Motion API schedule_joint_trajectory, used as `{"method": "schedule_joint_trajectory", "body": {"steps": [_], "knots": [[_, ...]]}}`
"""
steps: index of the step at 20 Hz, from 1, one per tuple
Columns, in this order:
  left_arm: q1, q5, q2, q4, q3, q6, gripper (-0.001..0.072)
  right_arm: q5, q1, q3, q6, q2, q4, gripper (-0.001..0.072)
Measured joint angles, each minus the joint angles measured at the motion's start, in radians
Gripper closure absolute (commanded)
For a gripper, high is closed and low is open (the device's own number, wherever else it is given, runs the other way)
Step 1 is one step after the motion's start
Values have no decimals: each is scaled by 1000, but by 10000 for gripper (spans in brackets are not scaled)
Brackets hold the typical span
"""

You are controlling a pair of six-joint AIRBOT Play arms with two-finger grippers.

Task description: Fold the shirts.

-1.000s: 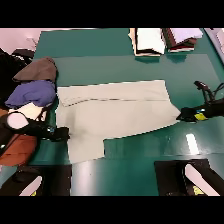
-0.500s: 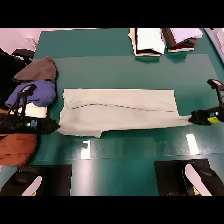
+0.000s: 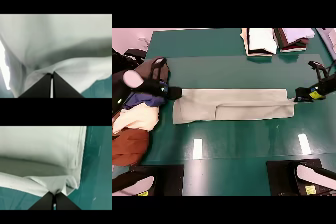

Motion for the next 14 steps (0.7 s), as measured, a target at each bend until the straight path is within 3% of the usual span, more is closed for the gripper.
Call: {"method": "schedule_joint_trajectory", "body": {"steps": [6, 7, 8, 9, 10, 14], "knots": [[0, 82, -245, 9, 184, 42, 681, -14, 3, 143, 12, -194, 3, 696], [0, 94, -261, 11, 194, 45, 660, -17, 3, 162, 12, -215, 7, 669], [0, 105, -274, 14, 205, 47, 359, -20, 3, 181, 12, -235, 21, 516], [0, 114, -281, 19, 215, 48, 144, -25, -2, 198, 1, -250, 43, 354], [1, 113, -288, 18, 228, 48, 167, -29, -11, 215, -11, -262, 75, 295], [0, 33, -298, 10, 299, 47, 171, -18, -73, 238, -81, -275, 193, 260]]}}
